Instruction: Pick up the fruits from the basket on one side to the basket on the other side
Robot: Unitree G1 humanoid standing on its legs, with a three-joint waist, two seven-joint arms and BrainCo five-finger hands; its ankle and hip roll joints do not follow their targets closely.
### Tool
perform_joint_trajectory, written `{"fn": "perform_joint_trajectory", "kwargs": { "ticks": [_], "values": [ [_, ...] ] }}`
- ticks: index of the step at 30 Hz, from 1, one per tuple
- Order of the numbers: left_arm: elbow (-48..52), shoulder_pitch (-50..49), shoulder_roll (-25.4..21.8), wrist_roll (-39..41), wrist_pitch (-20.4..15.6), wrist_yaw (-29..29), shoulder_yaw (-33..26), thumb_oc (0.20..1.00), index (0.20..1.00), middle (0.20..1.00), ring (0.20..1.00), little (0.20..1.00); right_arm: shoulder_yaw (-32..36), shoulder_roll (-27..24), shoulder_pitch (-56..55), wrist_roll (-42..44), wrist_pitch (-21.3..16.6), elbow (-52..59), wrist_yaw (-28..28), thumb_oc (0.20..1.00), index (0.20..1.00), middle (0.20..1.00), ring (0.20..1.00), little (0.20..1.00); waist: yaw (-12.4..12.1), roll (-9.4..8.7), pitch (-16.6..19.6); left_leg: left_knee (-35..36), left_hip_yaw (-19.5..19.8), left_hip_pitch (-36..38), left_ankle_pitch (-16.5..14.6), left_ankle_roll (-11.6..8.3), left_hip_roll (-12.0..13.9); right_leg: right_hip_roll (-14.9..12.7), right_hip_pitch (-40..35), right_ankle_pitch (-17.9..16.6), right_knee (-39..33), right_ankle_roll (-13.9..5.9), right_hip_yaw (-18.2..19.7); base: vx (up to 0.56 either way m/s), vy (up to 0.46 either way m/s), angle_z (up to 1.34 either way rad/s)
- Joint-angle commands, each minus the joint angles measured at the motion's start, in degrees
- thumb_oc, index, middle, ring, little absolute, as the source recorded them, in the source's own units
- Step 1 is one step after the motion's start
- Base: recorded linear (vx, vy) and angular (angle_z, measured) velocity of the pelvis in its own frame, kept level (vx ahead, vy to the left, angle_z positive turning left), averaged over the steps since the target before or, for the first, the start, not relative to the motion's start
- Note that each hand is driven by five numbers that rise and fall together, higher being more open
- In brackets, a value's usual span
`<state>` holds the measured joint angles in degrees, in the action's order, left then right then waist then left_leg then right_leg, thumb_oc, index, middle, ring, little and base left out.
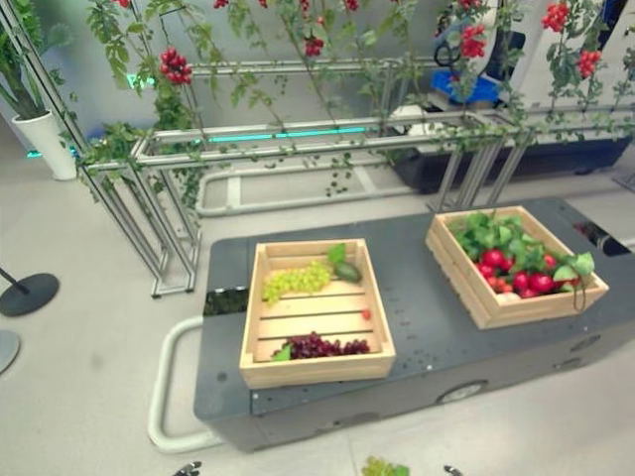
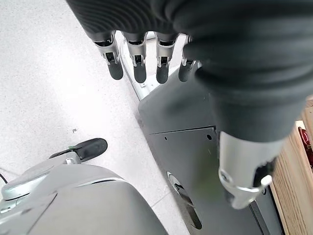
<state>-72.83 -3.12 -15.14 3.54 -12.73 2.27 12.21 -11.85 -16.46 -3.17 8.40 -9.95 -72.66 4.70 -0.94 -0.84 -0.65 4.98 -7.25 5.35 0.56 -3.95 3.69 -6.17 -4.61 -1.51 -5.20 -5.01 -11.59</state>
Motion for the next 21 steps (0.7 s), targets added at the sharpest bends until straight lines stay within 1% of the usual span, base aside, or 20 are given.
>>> {"fn": "perform_joint_trajectory", "kwargs": {
  "ticks": [1, 3, 4, 5, 6, 7, 8, 10, 11, 12, 13, 16, 17, 21],
  "values": [
    [-1.4, 3.5, -1.6, 1.3, -0.9, 0.8, -2.2, 1.000, 1.000, 1.000, 1.000, 1.000, -0.1, -0.1, 3.7, -0.4, -0.8, -1.9, 1.0, 1.000, 1.000, 1.000, 1.000, 1.000, 0.3, -1.43, 0.2, -0.4, -0.2, -0.1, -1.8, 0.51, -1.0, -1.4, 0.4, -0.1, 1.1, -2.67, 0.8, 0.01, 0.007, -0.04],
    [0.5, 3.4, -2.2, 1.9, -1.2, 1.2, -2.5, 1.000, 1.000, 1.000, 1.000, 1.000, 0.1, -0.5, 3.5, -0.2, -0.9, -1.6, 1.2, 1.000, 1.000, 1.000, 1.000, 1.000, 0.2, -1.25, 0.0, -0.5, -0.1, -0.2, -1.8, 0.54, -1.0, -1.5, 0.4, -0.1, 1.2, -2.65, 0.8, 0.00, 0.002, -0.02],
    [3.7, 3.0, -2.7, 3.0, -1.7, 1.5, -2.6, 1.000, 1.000, 1.000, 1.000, 1.000, 0.6, -0.8, 3.3, -0.1, -1.0, -1.9, 1.4, 1.000, 1.000, 1.000, 1.000, 1.000, 0.1, -1.05, -0.1, -0.6, 0.1, -0.3, -1.7, 0.57, -1.0, -1.5, 0.4, -0.1, 1.3, -2.63, 0.6, 0.00, 0.000, 0.00],
    [3.8, 2.9, -2.7, 3.0, -1.7, 1.5, -2.6, 1.000, 1.000, 1.000, 1.000, 1.000, 0.6, -0.8, 3.3, -0.1, -1.0, -1.9, 1.4, 1.000, 1.000, 1.000, 1.000, 1.000, 0.1, -1.05, -0.1, -0.6, 0.1, -0.2, -1.7, 0.57, -1.0, -1.5, 0.4, -0.1, 1.3, -2.63, 0.6, 0.00, 0.000, 0.00],
    [6.6, 2.5, -3.2, 3.4, -1.9, 1.5, -2.7, 1.000, 1.000, 1.000, 1.000, 1.000, 0.8, -1.1, 3.3, 0.1, -1.0, -1.5, 1.5, 1.000, 1.000, 1.000, 1.000, 1.000, 0.0, -0.90, -0.2, -0.7, 0.2, -0.3, -1.7, 0.55, -1.1, -1.6, 0.4, 0.0, 1.3, -2.62, 0.5, 0.00, 0.000, 0.00],
    [13.8, 1.1, -4.4, 3.6, -2.3, 1.3, -2.5, 1.000, 1.000, 1.000, 1.000, 1.000, 1.3, -1.6, 3.0, 0.2, -1.2, -1.0, 1.7, 1.000, 1.000, 1.000, 1.000, 1.000, -0.2, -0.70, -0.5, -0.8, 0.4, -0.5, -1.7, 0.55, -1.1, -1.6, 0.4, 0.0, 1.5, -2.64, 0.3, 0.00, 0.000, 0.00],
    [13.9, 1.0, -4.5, 3.6, -2.2, 1.3, -2.5, 1.000, 1.000, 1.000, 1.000, 1.000, 1.2, -1.5, 2.9, 0.2, -1.2, -1.0, 1.7, 1.000, 1.000, 1.000, 1.000, 1.000, -0.2, -0.71, -0.5, -0.8, 0.4, -0.4, -1.7, 0.54, -1.1, -1.6, 0.3, 0.0, 1.5, -2.64, 0.3, 0.00, 0.000, 0.00],
    [22.9, -1.7, -6.3, 3.7, -2.1, 0.2, -2.7, 1.000, 1.000, 1.000, 1.000, 1.000, 1.8, -2.1, 2.5, 0.2, -1.2, -0.3, 1.7, 1.000, 1.000, 1.000, 1.000, 1.000, -0.5, -0.47, -0.7, -0.9, 0.6, -0.6, -1.6, 0.54, -1.1, -1.7, 0.4, 0.1, 1.6, -2.65, 0.1, 0.00, 0.000, 0.00],
    [30.9, -4.0, -8.0, 2.7, -2.2, -0.5, -3.3, 1.000, 1.000, 1.000, 1.000, 1.000, 2.4, -2.6, 2.3, 0.1, -1.0, 0.1, 1.6, 1.000, 1.000, 1.000, 1.000, 1.000, -0.9, -0.27, -0.9, -1.0, 0.8, -0.7, -1.5, 0.48, -1.0, -1.7, 0.3, 0.1, 1.6, -2.69, -0.3, 0.00, 0.000, 0.00],
    [33.9, -5.0, -8.8, 2.5, -1.9, -0.8, -4.1, 1.000, 1.000, 1.000, 1.000, 1.000, 2.6, -2.7, 2.2, 0.1, -1.0, 0.4, 1.6, 1.000, 1.000, 1.000, 1.000, 1.000, -0.9, -0.22, -1.0, -1.0, 0.9, -0.7, -1.5, 0.47, -1.0, -1.7, 0.3, 0.2, 1.6, -2.68, -0.4, 0.00, 0.000, 0.00],
    [34.1, -5.1, -8.9, 2.5, -1.8, -0.9, -4.1, 1.000, 1.000, 1.000, 1.000, 1.000, 2.6, -2.7, 2.2, 0.1, -1.0, 0.4, 1.6, 1.000, 1.000, 1.000, 1.000, 1.000, -0.9, -0.24, -0.9, -1.0, 0.9, -0.7, -1.5, 0.47, -1.0, -1.7, 0.3, 0.2, 1.6, -2.68, -0.4, 0.00, 0.000, 0.00],
    [43.2, -8.3, -10.6, 1.7, -1.6, -2.4, -6.7, 1.000, 1.000, 1.000, 1.000, 1.000, 3.5, -3.0, 2.1, 0.4, -0.8, 1.6, 1.1, 1.000, 1.000, 1.000, 1.000, 1.000, -1.7, -0.13, -1.3, -1.1, 1.3, -0.8, -1.4, 0.41, -0.9, -1.7, 0.0, 0.3, 1.5, -2.71, -0.9, 0.00, -0.008, 0.04],
    [48.0, -9.8, -11.1, 1.4, -1.4, -3.5, -8.4, 1.000, 1.000, 1.000, 1.000, 1.000, 4.1, -3.0, 2.1, 0.6, -0.7, 1.0, 0.6, 1.000, 1.000, 1.000, 1.000, 1.000, -2.1, -0.14, -1.2, -1.0, 1.4, -0.7, -1.4, 0.39, -0.8, -1.7, -0.3, 0.3, 1.4, -2.76, -1.3, 0.01, -0.022, 0.10],
    [52.1, -10.6, -11.4, 1.5, -1.2, -4.4, -10.3, 1.000, 1.000, 1.000, 1.000, 1.000, 4.1, -2.6, 2.4, 0.7, -0.4, 0.4, 0.0, 1.000, 1.000, 1.000, 1.000, 1.000, -2.5, -0.24, -1.2, -0.9, 1.7, -0.6, -1.5, 0.30, -0.7, -1.7, -0.6, 0.4, 1.2, -2.74, -1.6, 0.01, -0.017, 0.09]
  ]
}}
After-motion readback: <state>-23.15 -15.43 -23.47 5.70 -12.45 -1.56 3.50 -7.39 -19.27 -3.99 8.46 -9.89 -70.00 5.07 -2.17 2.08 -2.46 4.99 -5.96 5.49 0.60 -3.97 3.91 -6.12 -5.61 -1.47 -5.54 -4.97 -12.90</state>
